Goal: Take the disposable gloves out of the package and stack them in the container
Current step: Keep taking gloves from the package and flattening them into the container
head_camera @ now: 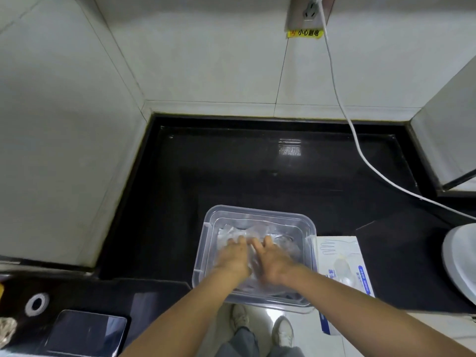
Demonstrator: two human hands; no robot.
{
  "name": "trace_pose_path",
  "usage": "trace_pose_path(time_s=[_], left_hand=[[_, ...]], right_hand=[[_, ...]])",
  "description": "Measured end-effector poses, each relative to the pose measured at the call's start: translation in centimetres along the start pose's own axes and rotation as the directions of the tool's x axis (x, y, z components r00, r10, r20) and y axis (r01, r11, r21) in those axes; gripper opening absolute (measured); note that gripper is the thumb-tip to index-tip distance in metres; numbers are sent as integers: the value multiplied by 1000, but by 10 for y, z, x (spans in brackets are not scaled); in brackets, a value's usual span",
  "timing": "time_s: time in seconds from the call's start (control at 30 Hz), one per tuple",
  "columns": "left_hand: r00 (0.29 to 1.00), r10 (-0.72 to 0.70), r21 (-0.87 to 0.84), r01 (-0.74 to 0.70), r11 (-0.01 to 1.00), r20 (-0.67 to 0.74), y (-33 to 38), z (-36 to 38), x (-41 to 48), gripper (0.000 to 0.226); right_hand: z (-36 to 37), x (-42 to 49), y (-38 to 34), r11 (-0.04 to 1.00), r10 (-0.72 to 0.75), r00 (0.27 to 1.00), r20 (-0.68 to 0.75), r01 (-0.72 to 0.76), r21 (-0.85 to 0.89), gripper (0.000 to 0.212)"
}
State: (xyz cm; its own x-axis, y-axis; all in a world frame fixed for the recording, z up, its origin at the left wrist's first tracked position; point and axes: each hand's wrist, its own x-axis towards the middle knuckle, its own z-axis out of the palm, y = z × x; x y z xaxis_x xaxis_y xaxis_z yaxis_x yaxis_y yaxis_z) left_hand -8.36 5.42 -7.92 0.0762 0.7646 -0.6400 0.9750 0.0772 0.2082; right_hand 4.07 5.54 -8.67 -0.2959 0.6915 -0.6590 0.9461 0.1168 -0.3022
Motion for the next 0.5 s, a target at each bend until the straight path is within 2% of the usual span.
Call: trace_pose_path(time_s=[0.03, 0.1, 0.23, 0.3, 0.4, 0.47, 0.5], left_hand=[[998, -52, -19, 53, 998, 46, -5, 3, 4, 79], [994, -96, -2, 96, 995, 48, -13, 9, 7, 92], [991, -121, 89, 116, 989, 54, -13, 13, 8, 107], [987, -140, 91, 133, 987, 81, -11, 12, 6, 108], [995, -101, 85, 100, 991, 13, -6, -1, -5, 80], [991, -13, 135, 31, 990, -133, 2, -14, -16, 49], [978, 31, 147, -1, 989, -207, 8, -21, -21, 35]], right_hand=[[1, 0, 1, 1000, 4, 1000, 3, -4, -14, 85], [3, 1, 3, 999, 35, 999, 5, -35, -29, 95], [0, 0, 6, 995, 88, 996, 30, -86, -53, 100], [-7, -5, 4, 996, 84, 995, 43, -84, -10, 96], [-30, -14, 7, 993, -57, 992, -115, 68, 96, 67], [-48, -29, 14, 943, -171, 936, -309, 246, 225, 39], [-57, -37, 20, 906, -180, 899, -399, 309, 288, 25]])
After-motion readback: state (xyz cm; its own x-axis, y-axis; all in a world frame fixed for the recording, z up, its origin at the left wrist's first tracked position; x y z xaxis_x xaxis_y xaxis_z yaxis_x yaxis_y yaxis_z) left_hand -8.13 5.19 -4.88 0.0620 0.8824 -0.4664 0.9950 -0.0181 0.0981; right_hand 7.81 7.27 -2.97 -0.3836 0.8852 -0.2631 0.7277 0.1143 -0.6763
